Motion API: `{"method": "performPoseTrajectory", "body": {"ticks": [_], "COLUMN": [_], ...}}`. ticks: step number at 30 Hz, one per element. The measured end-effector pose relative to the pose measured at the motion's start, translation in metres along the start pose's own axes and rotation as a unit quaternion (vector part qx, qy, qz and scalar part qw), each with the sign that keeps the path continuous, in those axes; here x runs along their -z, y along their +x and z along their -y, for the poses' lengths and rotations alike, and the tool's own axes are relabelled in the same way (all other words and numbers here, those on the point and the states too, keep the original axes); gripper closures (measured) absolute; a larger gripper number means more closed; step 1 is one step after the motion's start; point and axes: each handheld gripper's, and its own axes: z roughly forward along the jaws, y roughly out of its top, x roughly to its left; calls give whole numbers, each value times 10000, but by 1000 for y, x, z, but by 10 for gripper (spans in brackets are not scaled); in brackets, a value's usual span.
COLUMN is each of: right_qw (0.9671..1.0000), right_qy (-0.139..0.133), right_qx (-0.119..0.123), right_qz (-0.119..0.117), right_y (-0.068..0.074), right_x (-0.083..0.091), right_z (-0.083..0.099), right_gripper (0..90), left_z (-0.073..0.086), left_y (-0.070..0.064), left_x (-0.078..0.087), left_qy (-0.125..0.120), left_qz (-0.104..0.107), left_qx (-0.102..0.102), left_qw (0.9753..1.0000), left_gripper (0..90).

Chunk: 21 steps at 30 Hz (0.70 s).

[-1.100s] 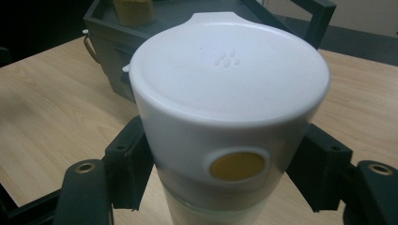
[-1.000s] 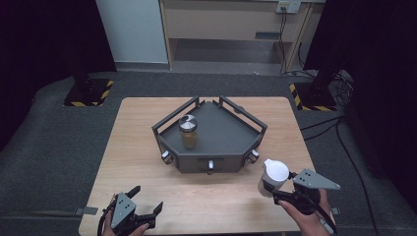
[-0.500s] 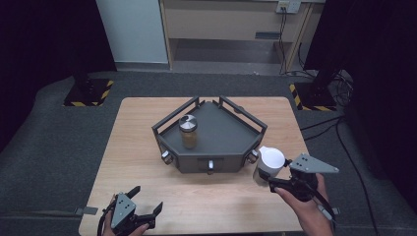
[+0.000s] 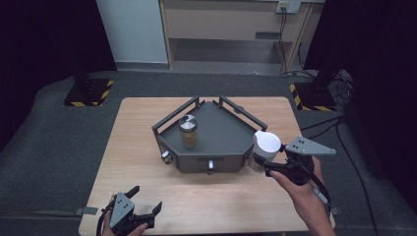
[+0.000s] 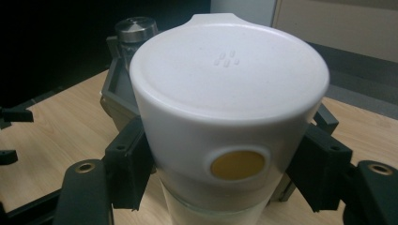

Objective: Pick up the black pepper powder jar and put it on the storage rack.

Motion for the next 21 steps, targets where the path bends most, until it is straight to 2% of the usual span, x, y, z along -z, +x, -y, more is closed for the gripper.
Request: {"method": "performPoseTrajectory", "body": {"ticks": [11, 13, 21], "right_qw": [10000, 10000, 9998], "right_qy": [-36, -18, 15], "right_qx": [18, 81, 168], "right_qz": [-7, 23, -90], "right_y": [-3, -1, -2], "right_x": [-16, -21, -37], "right_z": [-20, -23, -32], "right_gripper": [309, 309, 309], "left_z": [-2, -2, -2], "left_y": [-2, -2, -3], "left_x": [-3, -3, -5], "left_qy": [76, 72, 108], "left_qz": [36, 23, 101], "left_qx": [-79, -81, -110], "left_qw": [9999, 9999, 9998], "left_gripper": [40, 40, 40]}}
